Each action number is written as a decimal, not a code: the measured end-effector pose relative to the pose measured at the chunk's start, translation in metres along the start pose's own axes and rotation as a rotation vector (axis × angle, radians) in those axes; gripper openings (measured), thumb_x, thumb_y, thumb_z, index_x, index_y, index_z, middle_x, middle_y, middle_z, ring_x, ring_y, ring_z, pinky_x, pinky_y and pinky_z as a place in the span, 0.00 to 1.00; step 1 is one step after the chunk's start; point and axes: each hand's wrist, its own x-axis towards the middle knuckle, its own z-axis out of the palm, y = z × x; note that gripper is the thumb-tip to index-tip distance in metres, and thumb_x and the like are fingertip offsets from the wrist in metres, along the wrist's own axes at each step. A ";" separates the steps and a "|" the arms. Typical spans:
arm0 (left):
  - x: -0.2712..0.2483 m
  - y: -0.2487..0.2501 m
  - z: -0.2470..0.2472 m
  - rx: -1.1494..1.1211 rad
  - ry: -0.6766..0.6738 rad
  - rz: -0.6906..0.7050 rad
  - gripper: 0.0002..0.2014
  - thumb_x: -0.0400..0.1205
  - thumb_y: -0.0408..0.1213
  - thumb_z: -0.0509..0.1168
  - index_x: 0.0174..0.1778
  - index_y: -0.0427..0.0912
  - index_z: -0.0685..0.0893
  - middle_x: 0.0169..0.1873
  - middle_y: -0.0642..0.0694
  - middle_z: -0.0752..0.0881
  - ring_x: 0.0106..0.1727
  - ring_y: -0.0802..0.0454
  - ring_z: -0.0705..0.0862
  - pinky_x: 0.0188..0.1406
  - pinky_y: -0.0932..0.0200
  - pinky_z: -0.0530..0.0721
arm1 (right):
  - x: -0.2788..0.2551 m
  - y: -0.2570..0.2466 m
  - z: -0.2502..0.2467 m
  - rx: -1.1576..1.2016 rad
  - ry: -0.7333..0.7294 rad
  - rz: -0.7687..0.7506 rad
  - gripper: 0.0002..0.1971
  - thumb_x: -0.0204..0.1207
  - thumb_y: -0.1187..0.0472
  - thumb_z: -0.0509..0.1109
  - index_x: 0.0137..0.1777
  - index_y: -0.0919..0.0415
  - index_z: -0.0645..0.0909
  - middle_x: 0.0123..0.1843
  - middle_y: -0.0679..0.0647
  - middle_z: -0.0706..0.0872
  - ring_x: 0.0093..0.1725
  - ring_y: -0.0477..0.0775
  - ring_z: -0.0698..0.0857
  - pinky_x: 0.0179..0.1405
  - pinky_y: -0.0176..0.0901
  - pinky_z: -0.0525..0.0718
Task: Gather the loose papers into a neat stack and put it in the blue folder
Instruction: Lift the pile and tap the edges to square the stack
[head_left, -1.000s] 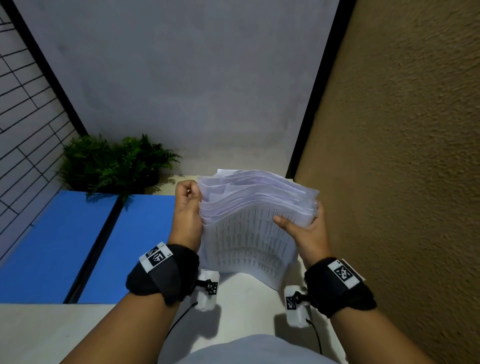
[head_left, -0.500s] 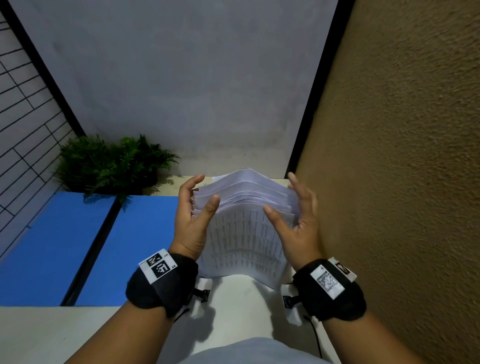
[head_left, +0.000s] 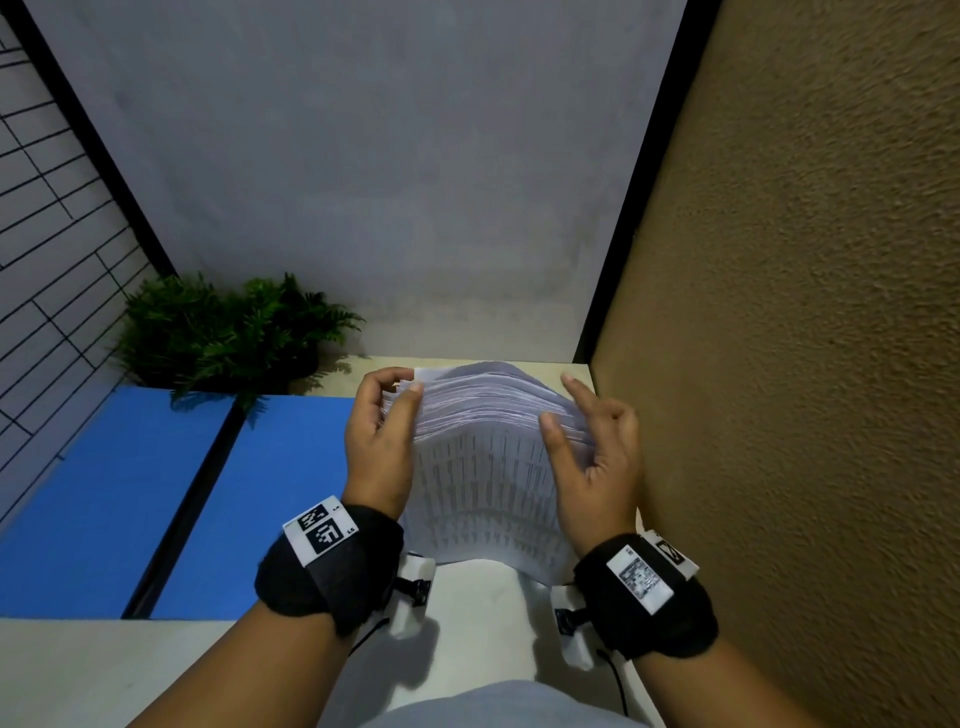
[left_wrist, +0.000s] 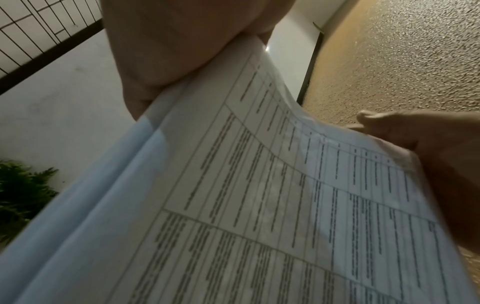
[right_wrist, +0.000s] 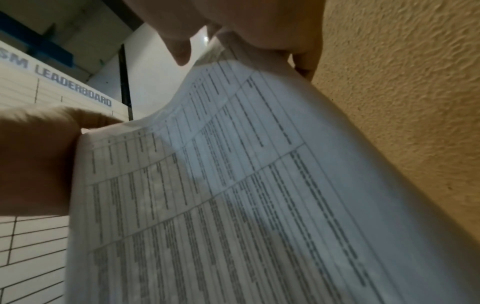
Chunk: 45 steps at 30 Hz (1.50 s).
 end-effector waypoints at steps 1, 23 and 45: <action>0.000 0.001 0.001 0.005 0.009 0.010 0.06 0.80 0.47 0.67 0.48 0.51 0.84 0.44 0.56 0.85 0.44 0.61 0.82 0.44 0.66 0.80 | 0.001 0.001 0.001 -0.018 0.013 -0.001 0.22 0.73 0.38 0.64 0.66 0.39 0.78 0.56 0.36 0.69 0.57 0.28 0.75 0.49 0.26 0.79; -0.002 -0.001 -0.004 -0.082 -0.046 -0.032 0.26 0.82 0.63 0.55 0.56 0.42 0.78 0.46 0.53 0.82 0.44 0.65 0.83 0.47 0.65 0.80 | 0.008 0.001 -0.011 -0.005 -0.124 0.130 0.27 0.63 0.44 0.80 0.62 0.42 0.77 0.59 0.41 0.70 0.61 0.30 0.72 0.55 0.32 0.80; 0.007 -0.048 -0.018 0.023 -0.331 -0.440 0.26 0.62 0.34 0.84 0.56 0.44 0.88 0.49 0.45 0.93 0.52 0.50 0.91 0.59 0.47 0.86 | 0.015 0.049 0.001 0.358 -0.328 0.698 0.31 0.53 0.65 0.87 0.59 0.56 0.83 0.56 0.57 0.90 0.61 0.61 0.86 0.61 0.64 0.85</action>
